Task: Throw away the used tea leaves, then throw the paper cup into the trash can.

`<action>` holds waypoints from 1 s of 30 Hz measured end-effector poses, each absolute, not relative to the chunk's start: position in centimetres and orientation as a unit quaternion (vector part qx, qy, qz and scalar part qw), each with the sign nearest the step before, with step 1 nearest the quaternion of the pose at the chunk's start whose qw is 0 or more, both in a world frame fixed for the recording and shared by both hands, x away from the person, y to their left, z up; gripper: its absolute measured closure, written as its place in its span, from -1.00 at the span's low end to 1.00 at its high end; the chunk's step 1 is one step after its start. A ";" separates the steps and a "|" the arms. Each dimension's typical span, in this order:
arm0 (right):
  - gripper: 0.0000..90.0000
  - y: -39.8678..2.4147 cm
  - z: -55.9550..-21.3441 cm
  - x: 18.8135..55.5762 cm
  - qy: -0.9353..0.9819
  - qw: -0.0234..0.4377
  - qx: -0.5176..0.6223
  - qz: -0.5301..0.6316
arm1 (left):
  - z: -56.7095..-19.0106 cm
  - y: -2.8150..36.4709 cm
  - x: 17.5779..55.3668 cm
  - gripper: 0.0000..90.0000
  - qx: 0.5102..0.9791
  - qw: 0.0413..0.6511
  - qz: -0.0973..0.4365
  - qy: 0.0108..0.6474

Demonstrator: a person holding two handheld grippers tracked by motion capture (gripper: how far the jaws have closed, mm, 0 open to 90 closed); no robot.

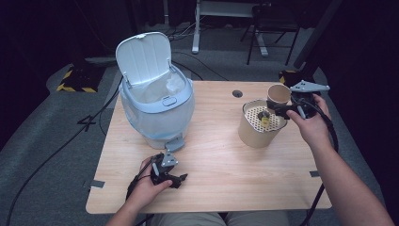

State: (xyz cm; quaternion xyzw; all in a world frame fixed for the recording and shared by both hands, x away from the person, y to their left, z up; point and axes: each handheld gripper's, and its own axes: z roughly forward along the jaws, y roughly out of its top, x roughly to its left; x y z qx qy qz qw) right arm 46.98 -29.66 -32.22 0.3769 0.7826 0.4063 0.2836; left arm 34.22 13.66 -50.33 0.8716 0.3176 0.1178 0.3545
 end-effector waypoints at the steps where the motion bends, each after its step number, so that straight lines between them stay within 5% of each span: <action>1: -0.42 -29.7 -32.2 47.0 0.783 0.284 0.377 0.406 | -50.3 13.7 34.2 -0.58 0.872 0.355 0.118 0.318; 30: -0.43 -17.3 -25.8 49.0 0.794 0.215 0.274 0.498 | -50.3 13.6 34.3 -0.64 0.871 0.349 0.120 0.324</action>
